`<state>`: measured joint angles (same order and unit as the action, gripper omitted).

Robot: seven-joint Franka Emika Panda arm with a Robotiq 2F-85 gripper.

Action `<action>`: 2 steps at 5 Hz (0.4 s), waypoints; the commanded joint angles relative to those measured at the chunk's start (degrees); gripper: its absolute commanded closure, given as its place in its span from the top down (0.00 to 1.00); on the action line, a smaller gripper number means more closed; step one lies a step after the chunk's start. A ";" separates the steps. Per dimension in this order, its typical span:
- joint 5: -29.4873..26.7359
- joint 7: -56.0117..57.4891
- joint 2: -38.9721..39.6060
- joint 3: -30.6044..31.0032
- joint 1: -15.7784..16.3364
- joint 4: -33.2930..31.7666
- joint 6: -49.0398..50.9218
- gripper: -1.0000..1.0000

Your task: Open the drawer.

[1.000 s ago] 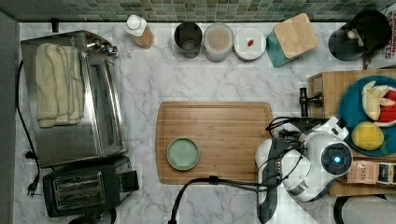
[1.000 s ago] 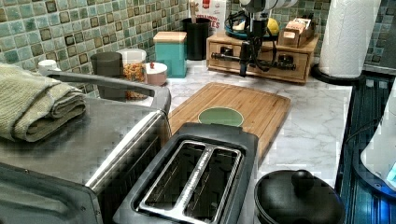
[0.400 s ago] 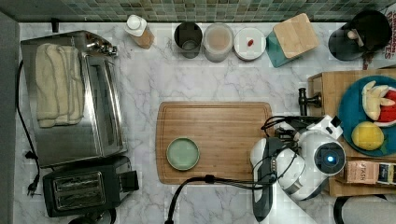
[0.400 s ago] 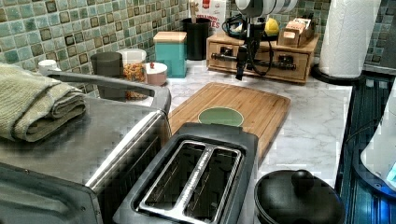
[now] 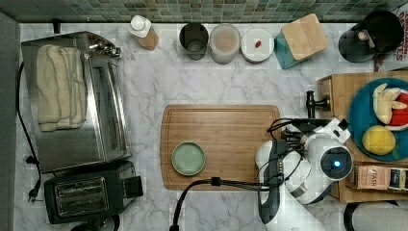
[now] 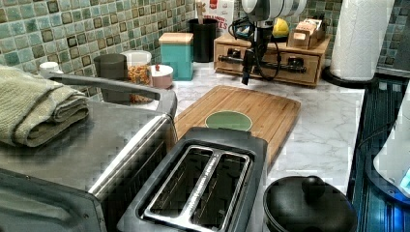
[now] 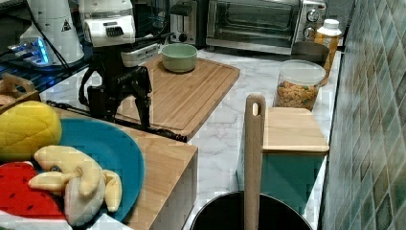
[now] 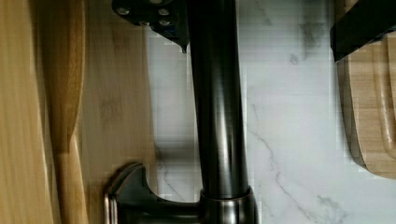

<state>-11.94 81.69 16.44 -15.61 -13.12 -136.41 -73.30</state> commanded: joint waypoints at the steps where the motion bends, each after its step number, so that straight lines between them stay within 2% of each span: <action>1: 1.81 -3.15 -5.69 4.12 6.44 -4.91 7.81 1.00; 2: -0.91 -5.32 -7.38 7.50 8.86 -7.12 9.47 1.00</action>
<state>-11.33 81.13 13.34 -13.47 -11.91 -137.53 -65.86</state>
